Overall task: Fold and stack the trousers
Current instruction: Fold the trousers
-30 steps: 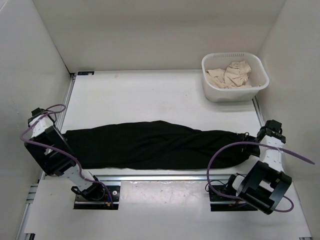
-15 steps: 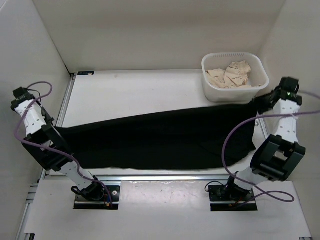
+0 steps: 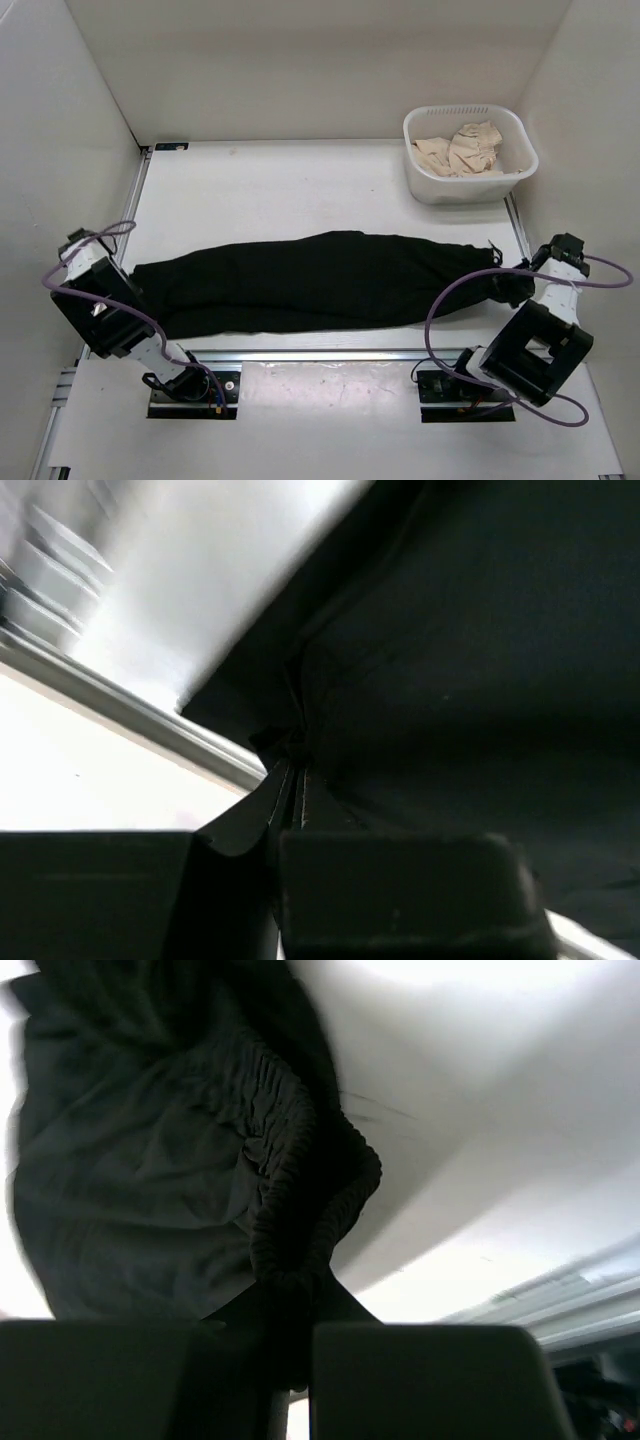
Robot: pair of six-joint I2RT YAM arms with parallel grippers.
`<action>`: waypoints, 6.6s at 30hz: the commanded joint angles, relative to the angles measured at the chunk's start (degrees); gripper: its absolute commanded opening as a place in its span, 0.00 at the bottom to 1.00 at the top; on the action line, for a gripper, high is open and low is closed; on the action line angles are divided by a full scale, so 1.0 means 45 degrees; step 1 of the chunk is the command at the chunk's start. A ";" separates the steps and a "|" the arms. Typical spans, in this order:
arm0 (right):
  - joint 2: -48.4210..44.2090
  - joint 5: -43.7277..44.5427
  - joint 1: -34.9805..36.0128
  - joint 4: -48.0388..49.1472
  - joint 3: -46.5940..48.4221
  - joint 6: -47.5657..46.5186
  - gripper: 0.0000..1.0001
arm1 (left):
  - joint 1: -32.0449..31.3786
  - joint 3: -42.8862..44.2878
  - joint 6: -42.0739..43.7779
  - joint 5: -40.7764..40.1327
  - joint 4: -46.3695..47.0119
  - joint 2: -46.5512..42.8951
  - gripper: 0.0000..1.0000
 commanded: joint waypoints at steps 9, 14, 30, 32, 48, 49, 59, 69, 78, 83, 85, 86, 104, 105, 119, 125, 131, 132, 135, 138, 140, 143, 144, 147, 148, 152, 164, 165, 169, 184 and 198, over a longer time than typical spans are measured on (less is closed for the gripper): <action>0.1377 0.0966 -0.0492 0.0390 0.1218 -0.0597 0.00 | 0.0079 -0.0442 0.0046 -0.1830 0.1672 -0.0486 0.14; 0.1531 0.2098 -0.0609 -0.0120 0.2469 -0.0597 0.00 | 0.0196 0.0752 0.0046 -0.2456 0.1418 -0.0369 0.14; 0.2880 0.0892 -0.0726 0.0602 0.1730 -0.0888 0.84 | 0.0333 -0.1688 0.0046 -0.3336 0.1164 0.0256 0.52; 0.2996 0.0773 -0.0726 0.0932 0.1516 -0.0890 0.90 | 0.0333 -0.1572 0.0046 -0.3220 0.1029 0.0256 0.57; 0.5007 0.3098 0.1246 0.2709 0.1162 0.0828 0.92 | -0.1286 0.0504 0.0046 -0.1383 -0.0302 -0.0292 0.68; 0.5319 0.2806 0.1382 0.2712 0.1162 0.0829 0.78 | -0.1443 0.0249 0.0046 -0.1383 -0.0166 -0.0155 0.68; 0.5344 0.4439 0.1539 0.3024 0.1512 0.0829 0.00 | -0.3259 -0.0867 0.0046 -0.1949 0.2315 0.1739 0.68; 0.0461 1.2425 0.7264 0.0546 0.3485 0.1763 0.00 | -0.6091 0.0850 0.0046 -0.1871 0.2316 0.3437 0.66; 0.4025 1.6122 1.8302 -0.2945 0.6507 0.7172 0.00 | -0.7304 0.1223 0.0046 -0.1774 0.1946 0.3733 0.65; 1.0118 1.6260 2.2115 -0.5722 1.3866 0.9011 0.00 | -0.7576 0.1340 0.0046 -0.1384 0.1945 0.3733 0.65; 1.1957 1.5969 2.2941 -0.6117 1.5452 0.9149 0.00 | -0.7577 0.1340 0.0046 -0.1383 0.1945 0.3733 0.65; 1.2349 1.5851 2.3622 -0.6117 1.6194 0.9478 0.00 | -0.7577 0.1340 0.0046 -0.1499 0.1945 0.3733 0.65; 1.2300 1.2064 2.5834 -0.0123 1.5672 0.3356 0.80 | -0.7577 0.1808 0.0046 -0.1617 0.1594 0.3362 0.67; 1.1947 1.1926 2.6242 0.0131 1.5790 0.2014 0.89 | -0.7577 0.1808 0.0046 -0.1617 0.1594 0.3246 0.67; 0.8016 0.9332 2.3321 -0.0335 1.0911 0.2159 0.80 | -0.7577 0.2609 0.0046 -0.1617 0.0696 0.2308 0.74; 0.9246 0.9265 2.3044 0.0019 1.0926 0.1198 0.86 | -0.7577 0.3760 0.0046 -0.0896 -0.0550 0.1274 0.74; 0.7690 0.9815 2.1931 -0.0533 0.8479 0.3969 0.90 | -0.8435 0.4699 0.0046 0.0685 -0.1745 0.0491 0.74; 0.7144 0.9815 2.1756 -0.0395 0.7887 0.4805 0.92 | -0.8649 0.4815 0.0046 0.0687 -0.1882 0.0297 0.75; 0.4609 0.9388 2.0936 0.0112 0.5471 0.6136 0.99 | -0.9314 0.4662 0.0046 0.0687 -0.1883 0.0295 0.75; 0.3529 0.7870 1.9707 0.0991 0.3048 0.6414 0.99 | -0.9743 0.4057 0.0046 0.0687 -0.1883 0.0450 0.75; 0.3525 0.7123 1.8613 0.1574 0.2298 0.6202 0.99 | -0.9921 0.3434 0.0046 0.0301 -0.1767 0.0608 0.75; 0.3525 0.6828 1.7635 0.2452 0.1554 0.5519 0.99 | -0.9921 0.2710 0.0046 -0.0558 -0.1240 0.0725 0.76; 0.3815 0.6827 1.7420 0.2651 0.1437 0.5381 0.99 | -0.9921 0.2552 0.0046 -0.0737 -0.0987 0.0725 0.76; 0.4324 0.6221 1.6969 0.3764 0.1318 0.4834 0.99 | -0.9434 0.2238 0.0046 -0.1109 -0.0674 0.0608 0.79; 0.4480 0.6221 1.6834 0.3902 0.1318 0.4833 0.99 | -0.8988 0.2122 0.0046 -0.1245 -0.0672 0.0608 0.79; 0.5612 0.5035 1.6559 0.4683 0.0929 0.4950 0.53 | -0.7661 0.2004 0.0046 -0.1363 -0.0224 0.0608 0.82; 0.1591 0.9089 1.4527 -0.2009 0.4156 0.4776 0.00 | -0.7555 0.1984 0.0046 -0.0133 0.0111 0.2421 0.82; 0.1591 0.9344 1.4759 -0.2614 0.4904 0.4774 0.00 | -0.7905 0.2158 0.0046 0.0060 0.0109 0.2579 0.82; 0.3690 0.9757 1.6457 -0.4765 0.8460 0.4891 0.00 | -0.8708 0.2900 0.0046 0.1639 -0.0436 0.3497 0.82; 1.3623 0.3687 2.1656 -0.0286 1.8259 0.6160 0.00 | -1.0096 0.3527 0.0046 0.4534 -0.0496 0.6016 0.14; 1.2572 0.2736 2.2320 0.2169 1.8744 0.4813 0.00 | -1.0096 0.4212 0.0046 0.3643 -0.0633 0.5998 0.14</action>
